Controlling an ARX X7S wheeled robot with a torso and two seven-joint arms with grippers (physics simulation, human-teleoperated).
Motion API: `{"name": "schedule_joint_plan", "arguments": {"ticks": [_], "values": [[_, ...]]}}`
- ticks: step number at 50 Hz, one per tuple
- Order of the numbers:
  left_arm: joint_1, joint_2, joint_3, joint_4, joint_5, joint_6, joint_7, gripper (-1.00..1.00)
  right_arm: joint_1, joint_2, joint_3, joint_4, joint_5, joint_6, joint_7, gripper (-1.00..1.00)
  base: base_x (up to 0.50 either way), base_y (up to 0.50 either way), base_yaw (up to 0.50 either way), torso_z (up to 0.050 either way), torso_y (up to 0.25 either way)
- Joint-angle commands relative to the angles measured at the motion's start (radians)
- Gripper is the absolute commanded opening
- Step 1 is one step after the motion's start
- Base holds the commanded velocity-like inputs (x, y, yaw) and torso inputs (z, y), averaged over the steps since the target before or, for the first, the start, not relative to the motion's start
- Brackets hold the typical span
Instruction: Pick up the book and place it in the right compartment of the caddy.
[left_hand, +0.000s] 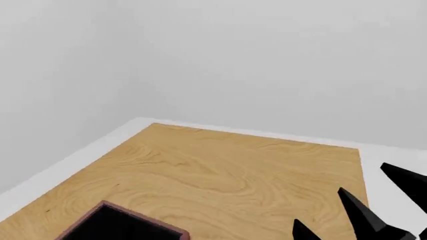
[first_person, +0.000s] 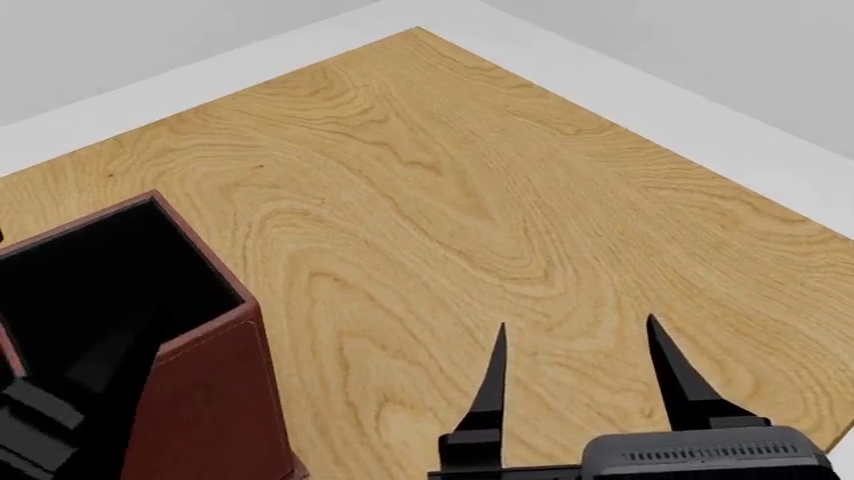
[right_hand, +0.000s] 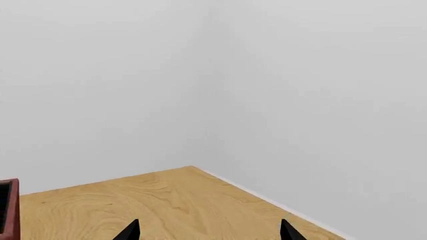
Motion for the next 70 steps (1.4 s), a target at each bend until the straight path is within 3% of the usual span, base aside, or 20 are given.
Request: {"name": "schedule_joint_plan", "arguments": {"ticks": [1, 16, 35, 55, 70], "values": [[-0.154, -0.135, 0.154, 0.109, -0.297, 0.248, -0.116, 1.0, 0.005, 0.0, -0.006, 0.013, 0.008, -0.006, 0.0, 1.0, 0.0, 0.0, 0.0, 0.0, 0.0], [-0.225, -0.185, 0.328, 0.218, -0.286, 0.378, -0.121, 1.0, -0.014, 0.011, 0.014, -0.013, 0.021, -0.015, 0.012, 1.0, 0.0, 0.0, 0.0, 0.0, 0.0], [0.05, -0.154, 0.31, 0.229, -0.226, 0.358, -0.131, 1.0, -0.012, 0.017, 0.003, -0.017, 0.024, -0.016, 0.021, 1.0, 0.0, 0.0, 0.0, 0.0, 0.0], [0.174, -0.143, 0.374, 0.227, -0.118, 0.377, -0.126, 1.0, -0.009, 0.022, -0.005, -0.004, 0.03, -0.025, 0.024, 1.0, 0.0, 0.0, 0.0, 0.0, 0.0], [0.274, -0.156, 0.384, 0.092, 0.01, 0.338, 0.016, 1.0, -0.008, 0.025, -0.013, 0.005, 0.035, -0.03, 0.026, 1.0, 0.0, 0.0, 0.0, 0.0, 0.0]]}}
